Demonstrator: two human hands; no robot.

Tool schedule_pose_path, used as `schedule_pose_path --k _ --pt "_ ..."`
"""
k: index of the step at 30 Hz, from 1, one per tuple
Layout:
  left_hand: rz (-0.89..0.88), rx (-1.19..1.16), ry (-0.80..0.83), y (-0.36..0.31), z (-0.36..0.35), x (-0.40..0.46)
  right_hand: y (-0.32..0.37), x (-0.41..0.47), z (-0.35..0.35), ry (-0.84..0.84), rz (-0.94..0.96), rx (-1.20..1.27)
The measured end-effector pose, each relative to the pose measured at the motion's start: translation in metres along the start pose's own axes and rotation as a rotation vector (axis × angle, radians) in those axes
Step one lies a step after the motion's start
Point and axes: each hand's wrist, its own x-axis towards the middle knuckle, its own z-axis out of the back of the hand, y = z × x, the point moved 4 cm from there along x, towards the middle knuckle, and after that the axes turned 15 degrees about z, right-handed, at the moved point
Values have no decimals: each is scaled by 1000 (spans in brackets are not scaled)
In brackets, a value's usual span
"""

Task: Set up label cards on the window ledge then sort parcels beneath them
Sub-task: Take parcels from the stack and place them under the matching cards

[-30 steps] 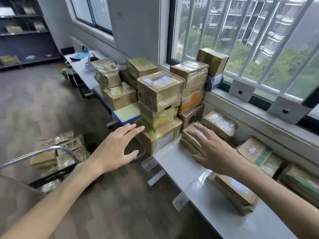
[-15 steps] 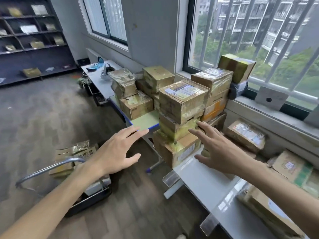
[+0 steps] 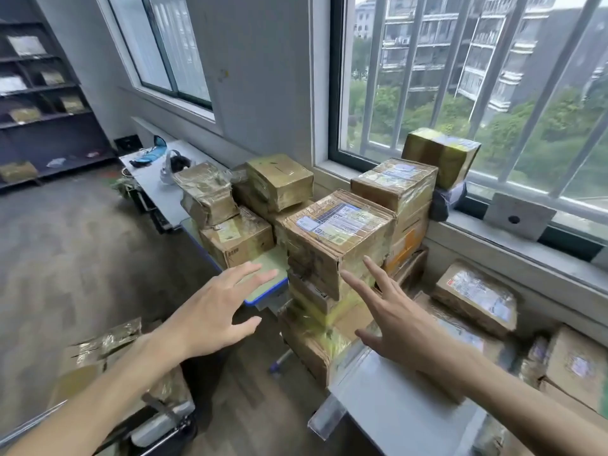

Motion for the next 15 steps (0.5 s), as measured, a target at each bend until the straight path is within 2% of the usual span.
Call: schedule_pose_path --k 8,15 --pt "-55 -126 102 16 1 75 -13 40 11 -63 -97 17" --pt "-208 -157 148 41 1 161 -7 68 11 -112 -308 -25"
